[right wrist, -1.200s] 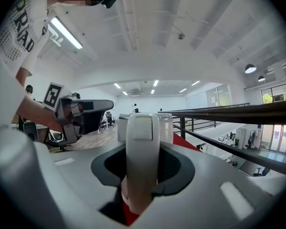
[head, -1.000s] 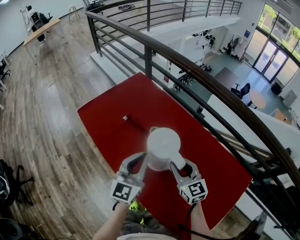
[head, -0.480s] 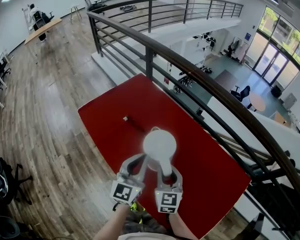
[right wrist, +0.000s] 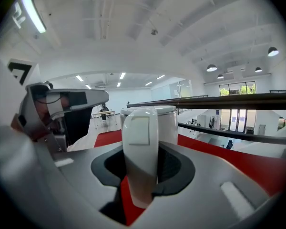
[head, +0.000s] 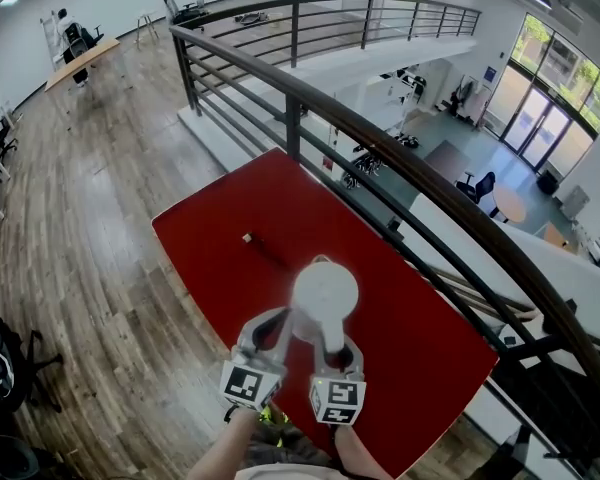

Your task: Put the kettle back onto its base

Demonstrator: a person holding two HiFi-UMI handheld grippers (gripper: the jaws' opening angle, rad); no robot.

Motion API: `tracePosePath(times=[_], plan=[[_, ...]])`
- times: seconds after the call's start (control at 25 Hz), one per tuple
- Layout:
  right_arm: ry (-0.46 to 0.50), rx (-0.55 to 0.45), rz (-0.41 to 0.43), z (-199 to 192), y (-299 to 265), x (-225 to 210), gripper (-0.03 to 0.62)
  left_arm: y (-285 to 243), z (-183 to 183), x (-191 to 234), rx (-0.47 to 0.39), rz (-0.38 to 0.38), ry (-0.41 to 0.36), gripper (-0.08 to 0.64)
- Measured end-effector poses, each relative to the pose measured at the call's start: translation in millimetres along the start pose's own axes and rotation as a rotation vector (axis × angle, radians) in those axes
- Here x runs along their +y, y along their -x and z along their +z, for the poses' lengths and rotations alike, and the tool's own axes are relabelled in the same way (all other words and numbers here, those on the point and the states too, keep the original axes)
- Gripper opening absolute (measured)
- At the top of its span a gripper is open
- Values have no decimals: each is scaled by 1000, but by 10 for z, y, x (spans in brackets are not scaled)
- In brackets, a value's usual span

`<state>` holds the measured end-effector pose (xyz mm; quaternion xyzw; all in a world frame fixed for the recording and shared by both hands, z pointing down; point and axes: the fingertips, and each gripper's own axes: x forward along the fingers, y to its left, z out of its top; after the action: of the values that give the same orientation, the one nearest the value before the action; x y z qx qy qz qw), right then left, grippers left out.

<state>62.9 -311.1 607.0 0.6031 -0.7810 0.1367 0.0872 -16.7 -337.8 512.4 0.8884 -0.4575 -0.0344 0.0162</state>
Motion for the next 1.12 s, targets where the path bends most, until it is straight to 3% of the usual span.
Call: tracePosePath(times=[0.28, 0.44, 0.56, 0.72, 0.88, 1.12], plan=[[52, -38, 53, 61, -8, 34, 126, 28, 52, 32, -11, 19, 30, -8], [54, -43, 60, 4, 31, 15, 126, 49, -81, -13, 48, -13, -17, -8], [76, -53, 78, -15, 48, 45, 126, 12, -28, -43, 3, -13, 6, -8], [91, -78, 113, -82, 91, 18, 126, 4, -70, -36, 12, -19, -16, -8], [116, -94, 190, -75, 63, -17, 126, -16, -31, -36, -5, -15, 12, -8], [164, -124, 374, -114, 63, -184, 126, -33, -25, -181, -23, -62, -4, -8]])
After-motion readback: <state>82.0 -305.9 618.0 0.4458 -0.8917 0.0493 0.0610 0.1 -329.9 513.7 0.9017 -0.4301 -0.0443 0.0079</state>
